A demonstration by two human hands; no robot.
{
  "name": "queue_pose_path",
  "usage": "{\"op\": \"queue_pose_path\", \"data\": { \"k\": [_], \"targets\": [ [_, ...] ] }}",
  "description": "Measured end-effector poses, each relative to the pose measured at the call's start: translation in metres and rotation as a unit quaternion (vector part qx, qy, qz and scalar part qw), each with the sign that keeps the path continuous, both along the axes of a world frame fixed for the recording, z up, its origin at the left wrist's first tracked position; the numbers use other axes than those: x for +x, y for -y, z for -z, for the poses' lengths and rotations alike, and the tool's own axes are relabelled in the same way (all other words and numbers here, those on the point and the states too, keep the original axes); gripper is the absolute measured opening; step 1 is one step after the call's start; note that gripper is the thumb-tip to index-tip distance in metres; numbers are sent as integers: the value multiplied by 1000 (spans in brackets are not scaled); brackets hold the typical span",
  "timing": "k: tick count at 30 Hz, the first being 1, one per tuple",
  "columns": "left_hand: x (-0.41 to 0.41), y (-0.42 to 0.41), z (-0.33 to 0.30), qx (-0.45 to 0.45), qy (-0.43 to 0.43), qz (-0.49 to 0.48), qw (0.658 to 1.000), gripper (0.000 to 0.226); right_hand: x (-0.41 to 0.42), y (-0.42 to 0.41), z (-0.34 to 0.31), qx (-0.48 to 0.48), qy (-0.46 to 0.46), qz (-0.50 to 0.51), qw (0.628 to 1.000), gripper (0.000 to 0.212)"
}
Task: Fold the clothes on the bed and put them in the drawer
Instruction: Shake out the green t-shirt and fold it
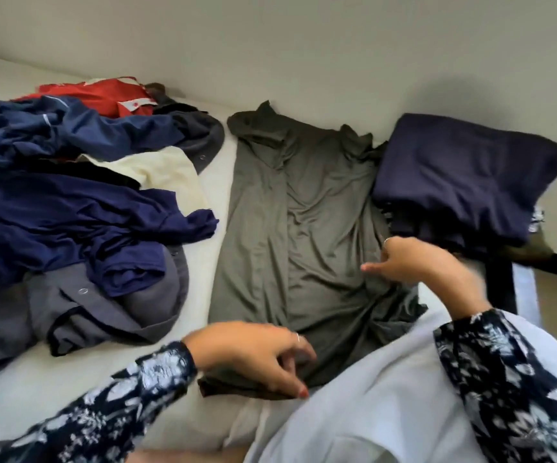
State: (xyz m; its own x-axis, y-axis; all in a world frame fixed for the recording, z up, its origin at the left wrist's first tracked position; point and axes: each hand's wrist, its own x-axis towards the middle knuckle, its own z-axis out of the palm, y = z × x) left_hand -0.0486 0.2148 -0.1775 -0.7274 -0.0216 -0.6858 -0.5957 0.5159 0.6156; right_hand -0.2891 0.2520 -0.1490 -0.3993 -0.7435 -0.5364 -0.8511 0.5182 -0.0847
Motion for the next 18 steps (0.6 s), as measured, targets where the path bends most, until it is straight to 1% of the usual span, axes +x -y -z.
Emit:
{"op": "queue_pose_path", "data": {
  "k": [2, 3, 4, 5, 8, 11, 14, 16, 18],
  "targets": [
    [-18, 14, -8, 1, -11, -40, 999, 53, 8, -14, 11, 49, -4, -2, 999, 74],
    [-29, 22, -12, -3, -22, -65, 998, 49, 13, -19, 17, 62, -3, -1, 998, 86],
    [-43, 30, -17, -10, -35, -91, 995, 46, 15, -24, 24, 63, -4, -1, 998, 94],
    [-55, 38, -22, -16, -50, -120, 991, 42, 17, -25, 28, 52, -5, -5, 999, 91],
    [-89, 65, -32, -39, -97, -210, 972, 30, 18, -20, 30, 8, -5, -31, 999, 60],
    [-120, 88, -37, -79, -146, -294, 941, 19, 12, -12, 17, -10, 8, -63, 998, 38],
    [-151, 106, -31, -108, -183, -362, 907, 14, 6, -12, 8, -15, 47, -100, 994, 29],
    [-166, 121, -26, -159, -205, -364, 895, 18, 6, -13, 7, -28, 80, -105, 991, 27],
    [-187, 136, -20, -212, -209, -355, 886, 23, 4, -11, 10, -23, 108, -99, 989, 22]
  ]
}}
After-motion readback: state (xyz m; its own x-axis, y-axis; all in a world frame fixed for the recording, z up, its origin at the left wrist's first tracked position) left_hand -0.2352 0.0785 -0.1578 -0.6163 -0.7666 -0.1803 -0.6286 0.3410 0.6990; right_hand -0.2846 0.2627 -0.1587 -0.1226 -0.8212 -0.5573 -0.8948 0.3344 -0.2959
